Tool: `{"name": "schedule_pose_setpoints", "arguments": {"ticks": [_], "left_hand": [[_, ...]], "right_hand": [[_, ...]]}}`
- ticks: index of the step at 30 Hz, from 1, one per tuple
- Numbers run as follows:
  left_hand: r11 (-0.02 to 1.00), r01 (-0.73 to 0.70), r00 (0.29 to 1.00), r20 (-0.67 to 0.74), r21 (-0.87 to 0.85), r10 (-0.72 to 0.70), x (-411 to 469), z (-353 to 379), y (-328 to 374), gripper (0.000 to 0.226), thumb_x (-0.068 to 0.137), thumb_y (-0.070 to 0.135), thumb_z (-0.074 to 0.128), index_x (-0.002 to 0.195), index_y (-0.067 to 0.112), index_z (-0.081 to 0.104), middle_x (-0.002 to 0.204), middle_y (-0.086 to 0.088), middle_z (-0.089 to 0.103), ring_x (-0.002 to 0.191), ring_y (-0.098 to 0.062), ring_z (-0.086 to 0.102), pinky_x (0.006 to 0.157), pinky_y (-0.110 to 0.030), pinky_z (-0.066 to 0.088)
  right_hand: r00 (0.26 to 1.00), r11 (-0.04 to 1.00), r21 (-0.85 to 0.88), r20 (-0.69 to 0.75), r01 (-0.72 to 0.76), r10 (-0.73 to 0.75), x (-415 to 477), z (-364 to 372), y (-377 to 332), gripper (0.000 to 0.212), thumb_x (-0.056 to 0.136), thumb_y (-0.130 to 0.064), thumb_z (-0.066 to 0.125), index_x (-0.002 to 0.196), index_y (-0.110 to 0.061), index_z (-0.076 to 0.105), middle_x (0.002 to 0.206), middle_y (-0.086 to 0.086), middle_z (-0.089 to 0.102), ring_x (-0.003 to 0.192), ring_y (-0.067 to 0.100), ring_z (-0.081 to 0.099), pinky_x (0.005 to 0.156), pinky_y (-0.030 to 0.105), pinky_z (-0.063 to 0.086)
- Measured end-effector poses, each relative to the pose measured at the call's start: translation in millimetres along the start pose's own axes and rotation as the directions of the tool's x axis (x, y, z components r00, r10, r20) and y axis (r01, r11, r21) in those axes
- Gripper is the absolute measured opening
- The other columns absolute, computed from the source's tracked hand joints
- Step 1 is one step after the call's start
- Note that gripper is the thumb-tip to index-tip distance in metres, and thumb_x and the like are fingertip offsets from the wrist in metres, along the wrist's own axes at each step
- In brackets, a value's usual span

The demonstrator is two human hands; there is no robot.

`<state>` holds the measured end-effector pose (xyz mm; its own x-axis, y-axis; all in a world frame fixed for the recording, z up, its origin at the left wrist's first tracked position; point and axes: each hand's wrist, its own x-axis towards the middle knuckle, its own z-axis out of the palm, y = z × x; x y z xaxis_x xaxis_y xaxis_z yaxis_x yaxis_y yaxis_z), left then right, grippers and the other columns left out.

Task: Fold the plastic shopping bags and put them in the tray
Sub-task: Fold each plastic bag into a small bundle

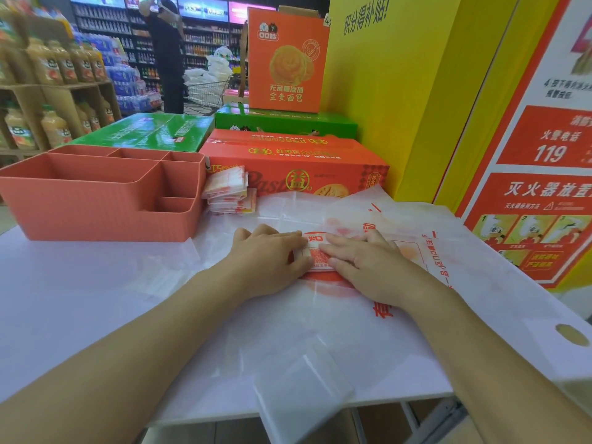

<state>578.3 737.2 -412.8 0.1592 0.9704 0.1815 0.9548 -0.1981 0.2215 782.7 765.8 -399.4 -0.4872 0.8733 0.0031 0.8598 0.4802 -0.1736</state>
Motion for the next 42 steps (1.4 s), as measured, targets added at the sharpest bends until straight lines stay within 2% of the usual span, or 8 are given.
{"name": "schedule_pose_setpoints", "arguments": {"ticks": [5,12,19,22,25,28,37,42], "left_hand": [[1.0,0.012,1.0,0.024,0.011,-0.012,-0.6,-1.6,1.1,0.038,0.1,0.058,0.036,0.129,0.04,0.053,0.112,0.022,0.058,0.13,-0.015,0.038,0.089,-0.038,0.018],[1.0,-0.024,0.998,0.051,0.012,0.023,-5.9,-4.1,-2.1,0.064,0.089,0.072,0.045,0.146,0.045,0.039,0.156,0.026,0.032,0.14,-0.014,0.026,0.106,-0.041,0.016],[0.993,-0.059,0.998,-0.041,-0.104,0.055,-3.9,-5.0,-6.1,0.045,0.09,0.051,0.057,0.134,0.04,0.052,0.12,0.017,0.062,0.124,-0.016,0.041,0.1,-0.039,0.025],[0.955,-0.096,0.989,-0.138,-0.28,0.059,-1.1,-6.6,-12.3,0.012,0.097,0.043,0.054,0.102,0.036,0.064,0.097,0.017,0.067,0.102,-0.011,0.055,0.096,-0.04,0.036],[0.858,-0.096,0.983,-0.184,-0.504,0.001,-0.4,-12.6,-15.5,0.024,0.099,0.038,0.057,0.082,0.021,0.061,0.076,0.004,0.064,0.072,-0.012,0.057,0.076,-0.035,0.046],[0.803,-0.045,0.987,-0.15,-0.594,-0.055,-0.6,-15.8,-15.2,0.029,0.1,0.037,0.057,0.086,0.012,0.063,0.082,-0.013,0.067,0.071,-0.026,0.058,0.072,-0.041,0.05],[0.651,0.003,0.99,-0.089,-0.759,-0.108,-1.2,-16.6,-17.9,0.023,0.103,0.033,0.051,0.097,0.019,0.068,0.08,0.0,0.071,0.076,-0.017,0.064,0.073,-0.034,0.048],[0.494,-0.033,0.965,-0.156,-0.869,-0.209,1.6,-22.6,-20.4,0.015,0.104,0.026,0.05,0.1,0.02,0.063,0.076,0.013,0.068,0.076,-0.008,0.068,0.073,-0.033,0.048]], "right_hand": [[0.999,0.999,-0.035,0.037,0.002,-0.001,0.5,-3.6,-2.8,0.043,0.108,-0.047,0.031,0.15,-0.054,0.035,0.16,-0.033,0.02,0.137,0.02,0.026,0.115,0.044,0.022],[0.999,0.976,0.214,-0.009,-0.039,0.042,-9.3,0.0,3.9,0.059,0.086,-0.049,0.055,0.142,-0.06,0.041,0.154,-0.027,0.034,0.139,0.015,0.023,0.117,0.041,0.023],[0.985,0.939,0.345,-0.165,0.012,0.048,-6.6,2.7,5.4,0.049,0.085,-0.028,0.057,0.131,-0.046,0.057,0.114,-0.002,0.059,0.11,0.013,0.057,0.095,0.035,0.048],[0.957,0.862,0.5,-0.279,0.078,0.075,-6.4,-0.6,2.9,0.033,0.096,-0.016,0.059,0.122,-0.036,0.062,0.091,-0.007,0.072,0.075,0.005,0.069,0.071,0.03,0.055],[0.932,0.727,0.681,-0.314,0.09,0.179,-6.5,-4.9,-1.1,0.022,0.098,-0.025,0.065,0.119,-0.029,0.059,0.093,-0.008,0.076,0.077,0.008,0.071,0.065,0.027,0.056],[0.926,0.629,0.773,-0.292,0.083,0.237,-5.5,-9.2,-2.1,0.025,0.095,-0.029,0.07,0.118,-0.021,0.061,0.091,-0.01,0.077,0.076,0.003,0.071,0.065,0.028,0.055],[0.94,0.432,0.894,-0.244,0.122,0.239,-5.6,-9.8,-10.2,0.017,0.093,-0.019,0.072,0.109,-0.013,0.071,0.072,0.003,0.071,0.062,0.017,0.06,0.061,0.035,0.048],[0.979,0.204,0.979,-0.063,0.023,0.193,-6.9,-14.7,-27.1,0.033,0.1,-0.036,0.059,0.106,-0.005,0.071,0.087,0.015,0.075,0.066,0.025,0.062,0.057,0.033,0.051]]}}
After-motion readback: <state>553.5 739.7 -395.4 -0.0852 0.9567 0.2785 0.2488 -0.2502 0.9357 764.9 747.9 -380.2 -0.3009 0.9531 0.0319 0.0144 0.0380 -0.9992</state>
